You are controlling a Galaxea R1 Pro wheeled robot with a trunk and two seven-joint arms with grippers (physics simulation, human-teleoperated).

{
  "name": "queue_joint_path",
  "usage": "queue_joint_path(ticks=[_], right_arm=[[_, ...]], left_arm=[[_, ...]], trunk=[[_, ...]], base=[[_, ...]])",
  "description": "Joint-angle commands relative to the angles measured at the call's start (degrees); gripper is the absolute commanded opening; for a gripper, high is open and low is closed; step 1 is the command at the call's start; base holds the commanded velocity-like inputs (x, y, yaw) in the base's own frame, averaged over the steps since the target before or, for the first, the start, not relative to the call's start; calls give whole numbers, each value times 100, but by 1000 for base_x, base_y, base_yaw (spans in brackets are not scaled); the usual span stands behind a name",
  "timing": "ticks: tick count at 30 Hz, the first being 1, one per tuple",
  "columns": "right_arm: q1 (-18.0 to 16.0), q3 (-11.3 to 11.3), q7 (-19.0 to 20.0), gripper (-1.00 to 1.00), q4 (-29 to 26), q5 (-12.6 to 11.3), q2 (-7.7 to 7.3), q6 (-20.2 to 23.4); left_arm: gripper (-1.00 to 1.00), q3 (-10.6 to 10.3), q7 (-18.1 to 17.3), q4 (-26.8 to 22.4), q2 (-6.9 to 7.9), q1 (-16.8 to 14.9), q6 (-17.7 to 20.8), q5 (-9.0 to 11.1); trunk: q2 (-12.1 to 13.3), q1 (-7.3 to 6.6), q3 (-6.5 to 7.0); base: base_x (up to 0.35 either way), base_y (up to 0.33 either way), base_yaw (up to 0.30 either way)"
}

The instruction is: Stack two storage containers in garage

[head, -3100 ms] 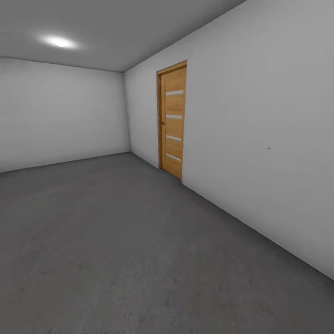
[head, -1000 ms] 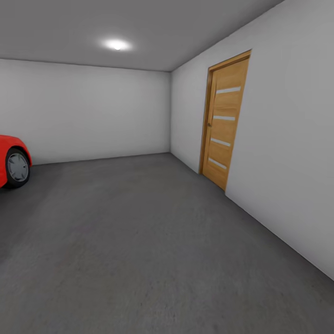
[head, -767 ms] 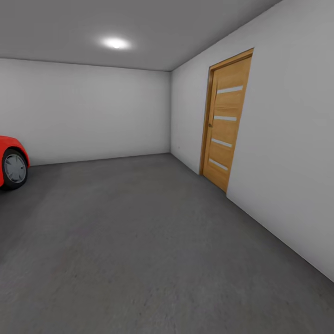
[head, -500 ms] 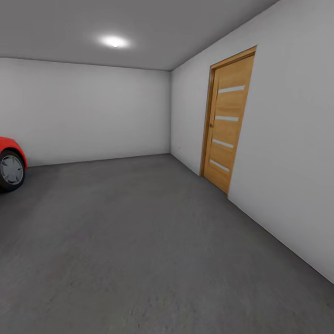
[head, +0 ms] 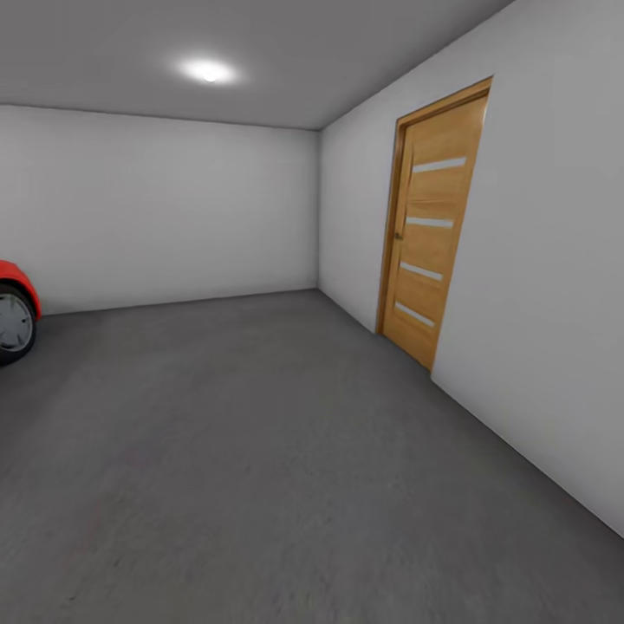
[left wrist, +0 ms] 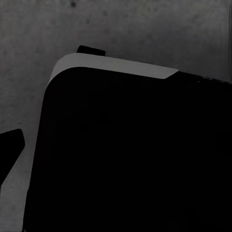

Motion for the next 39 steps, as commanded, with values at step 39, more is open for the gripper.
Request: queue_joint_path(ticks=[39], right_arm=[[-1, 12, -16, 100, 1, 51, -43, -25]], left_arm=[[100, 10, 27, -9, -1, -1, 334, 95]], trunk=[[-2, 3, -4]], base=[[324, 0, 0]])
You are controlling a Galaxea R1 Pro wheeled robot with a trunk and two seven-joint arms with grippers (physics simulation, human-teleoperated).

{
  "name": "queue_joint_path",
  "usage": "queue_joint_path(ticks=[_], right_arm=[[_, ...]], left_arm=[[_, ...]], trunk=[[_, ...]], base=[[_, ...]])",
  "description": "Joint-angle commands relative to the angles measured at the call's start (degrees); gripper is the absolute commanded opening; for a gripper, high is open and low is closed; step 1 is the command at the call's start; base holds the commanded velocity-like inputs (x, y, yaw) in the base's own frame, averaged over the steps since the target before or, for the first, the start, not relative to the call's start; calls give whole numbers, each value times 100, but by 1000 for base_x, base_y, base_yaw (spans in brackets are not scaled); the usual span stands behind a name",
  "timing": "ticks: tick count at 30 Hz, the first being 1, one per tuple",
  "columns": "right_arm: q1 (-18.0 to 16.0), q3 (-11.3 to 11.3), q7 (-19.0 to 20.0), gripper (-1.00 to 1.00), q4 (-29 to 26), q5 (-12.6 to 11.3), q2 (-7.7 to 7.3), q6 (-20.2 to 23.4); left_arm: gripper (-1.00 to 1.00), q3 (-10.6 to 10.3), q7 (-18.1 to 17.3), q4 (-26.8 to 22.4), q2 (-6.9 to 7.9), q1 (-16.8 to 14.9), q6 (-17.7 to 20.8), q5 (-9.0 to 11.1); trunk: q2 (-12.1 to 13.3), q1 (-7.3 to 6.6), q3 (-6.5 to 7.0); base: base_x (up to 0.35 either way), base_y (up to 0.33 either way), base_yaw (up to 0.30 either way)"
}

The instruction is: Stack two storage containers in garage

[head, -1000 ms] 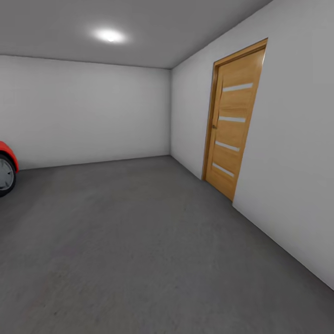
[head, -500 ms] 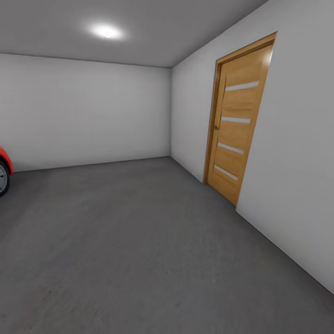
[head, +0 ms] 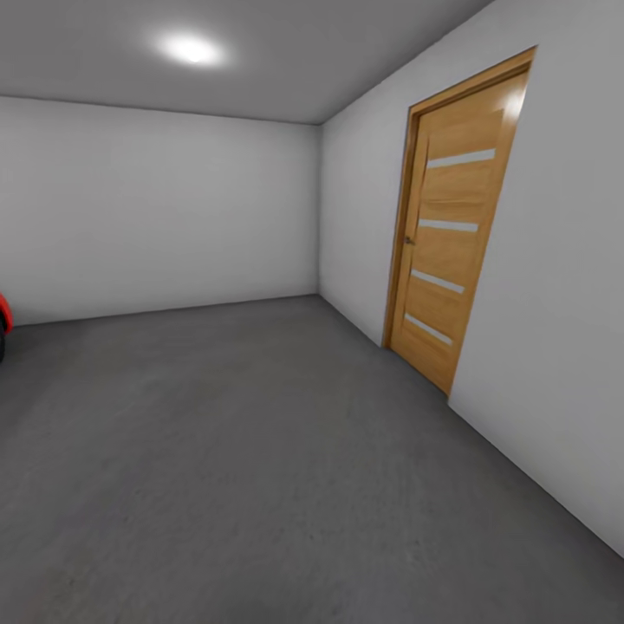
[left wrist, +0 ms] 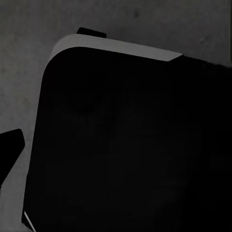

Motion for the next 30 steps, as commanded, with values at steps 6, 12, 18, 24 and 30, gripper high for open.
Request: queue_joint_path(ticks=[6, 12, 18, 24, 30], right_arm=[[-1, 7, -8, 100, 1, 34, -7, -18], [-1, 4, -8, 100, 1, 33, -4, -18], [-1, -2, -8, 100, 1, 25, -9, 29], [-1, -3, -8, 100, 1, 24, -11, 6], [-1, -10, -8, 100, 1, 24, -12, -5]], left_arm=[[100, 2, 2, -1, -1, -1, -34, 32], [100, 2, 2, -1, -1, -1, -41, 32], [100, 2, 2, -1, -1, -1, -41, 32], [100, 2, 2, -1, -1, -1, -47, 32], [100, 2, 2, -1, -1, -1, -50, 32]], trunk=[[-2, 3, -4], [-2, 3, -4], [-2, 3, -4], [-2, 3, -4], [-2, 3, -4]], base=[[324, 0, 0], [324, 0, 0], [324, 0, 0], [324, 0, 0], [324, 0, 0]])
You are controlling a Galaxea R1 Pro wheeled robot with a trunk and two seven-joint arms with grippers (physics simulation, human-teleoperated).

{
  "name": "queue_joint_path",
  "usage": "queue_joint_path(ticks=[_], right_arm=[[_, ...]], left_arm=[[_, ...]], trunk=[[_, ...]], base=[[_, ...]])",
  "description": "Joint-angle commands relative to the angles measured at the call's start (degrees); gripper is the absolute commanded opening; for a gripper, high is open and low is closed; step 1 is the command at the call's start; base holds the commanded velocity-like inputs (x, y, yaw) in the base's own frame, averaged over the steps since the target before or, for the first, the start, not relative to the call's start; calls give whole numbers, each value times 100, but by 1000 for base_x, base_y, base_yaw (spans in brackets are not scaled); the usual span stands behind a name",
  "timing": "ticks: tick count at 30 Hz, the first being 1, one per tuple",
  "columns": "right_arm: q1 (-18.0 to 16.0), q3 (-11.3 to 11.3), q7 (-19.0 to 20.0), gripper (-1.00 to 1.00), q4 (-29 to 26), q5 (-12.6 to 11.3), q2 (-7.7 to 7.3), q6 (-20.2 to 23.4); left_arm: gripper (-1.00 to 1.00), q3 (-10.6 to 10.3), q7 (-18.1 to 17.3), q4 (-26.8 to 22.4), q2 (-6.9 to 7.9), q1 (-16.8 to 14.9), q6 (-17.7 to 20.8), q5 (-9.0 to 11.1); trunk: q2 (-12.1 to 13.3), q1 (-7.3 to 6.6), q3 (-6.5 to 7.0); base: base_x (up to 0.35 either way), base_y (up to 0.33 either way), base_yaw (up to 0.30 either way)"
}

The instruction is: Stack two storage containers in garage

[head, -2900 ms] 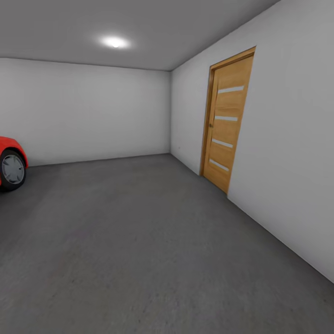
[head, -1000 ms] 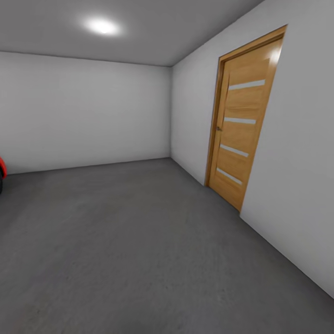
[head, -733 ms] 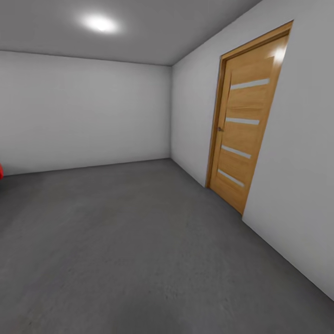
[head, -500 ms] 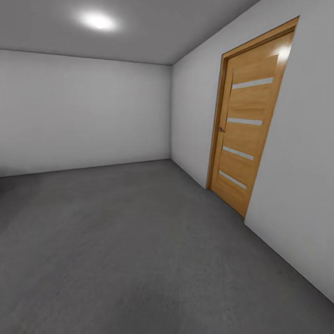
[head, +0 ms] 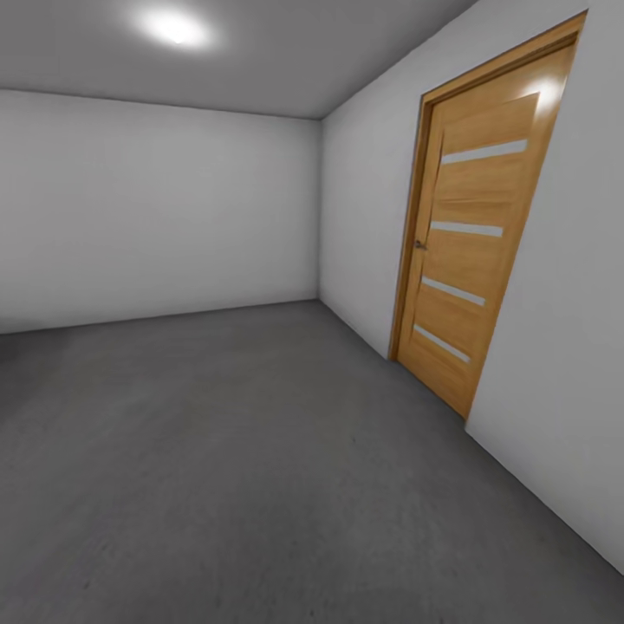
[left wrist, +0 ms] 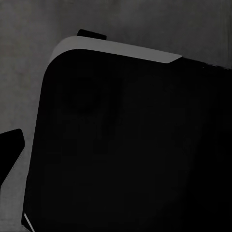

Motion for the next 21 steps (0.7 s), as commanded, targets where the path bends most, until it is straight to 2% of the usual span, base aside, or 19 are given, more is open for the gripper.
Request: queue_joint_path(ticks=[1, 21], right_arm=[[-1, 3, -8, 100, 1, 37, -1, -16], [-1, -12, -8, 100, 1, 22, 24, -22]], left_arm=[[100, 2, 2, 0, -1, -1, -14, 31], [100, 2, 2, 0, -1, -1, -5, 31]], trunk=[[-2, 3, -5], [-2, 3, -5]], base=[[324, 0, 0], [324, 0, 0]])
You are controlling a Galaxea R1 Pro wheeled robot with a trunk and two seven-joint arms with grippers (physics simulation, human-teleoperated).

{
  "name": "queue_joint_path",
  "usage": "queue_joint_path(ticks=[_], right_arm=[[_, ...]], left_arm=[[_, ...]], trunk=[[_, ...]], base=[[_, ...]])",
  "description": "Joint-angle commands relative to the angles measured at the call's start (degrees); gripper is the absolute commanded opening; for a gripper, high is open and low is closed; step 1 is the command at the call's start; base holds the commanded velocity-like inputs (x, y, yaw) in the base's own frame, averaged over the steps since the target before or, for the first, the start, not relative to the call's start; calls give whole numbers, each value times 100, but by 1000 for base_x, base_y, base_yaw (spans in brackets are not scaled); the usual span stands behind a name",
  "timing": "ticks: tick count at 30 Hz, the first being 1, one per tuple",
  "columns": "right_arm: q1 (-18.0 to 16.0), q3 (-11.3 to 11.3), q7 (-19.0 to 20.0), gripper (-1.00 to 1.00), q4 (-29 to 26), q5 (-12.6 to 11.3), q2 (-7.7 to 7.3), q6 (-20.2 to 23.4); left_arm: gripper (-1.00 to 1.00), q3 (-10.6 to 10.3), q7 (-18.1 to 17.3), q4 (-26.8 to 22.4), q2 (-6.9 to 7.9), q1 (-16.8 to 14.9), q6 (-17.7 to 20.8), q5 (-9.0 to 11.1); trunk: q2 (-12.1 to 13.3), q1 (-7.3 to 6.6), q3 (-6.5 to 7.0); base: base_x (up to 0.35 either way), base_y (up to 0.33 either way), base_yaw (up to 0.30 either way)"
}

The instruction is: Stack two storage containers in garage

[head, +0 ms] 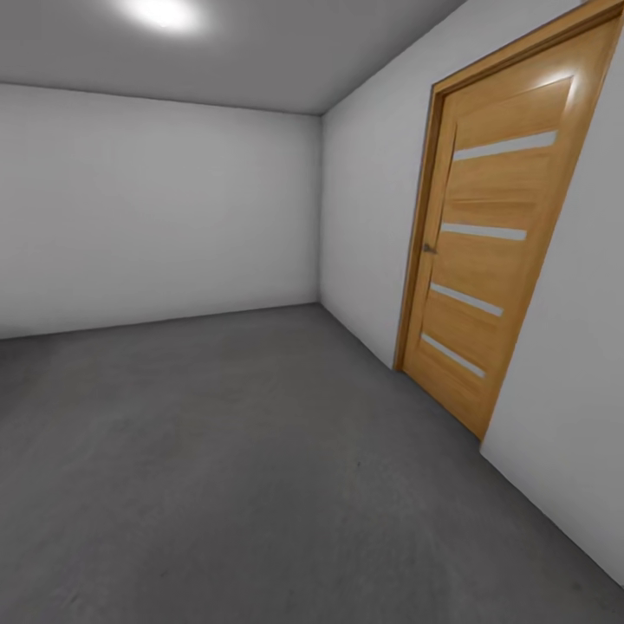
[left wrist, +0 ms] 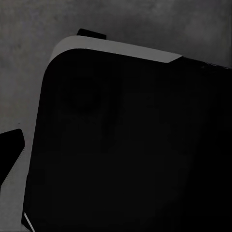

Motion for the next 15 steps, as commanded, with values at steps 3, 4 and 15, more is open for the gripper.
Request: queue_joint_path(ticks=[3, 4, 15], right_arm=[[-1, 15, -8, 100, 1, 40, -11, -11], [-1, 16, -8, 100, 1, 42, -12, -11], [-1, 35, -8, 100, 1, 47, -16, 32]], left_arm=[[100, 2, 2, 0, -1, -1, -9, 31], [100, 2, 2, 0, -1, -1, -9, 31], [100, 2, 2, 0, -1, 0, -1, 31]], trunk=[[-2, 3, -4], [-2, 3, -4], [-2, 3, -4]], base=[[324, 0, 0], [324, 0, 0], [324, 0, 0]])
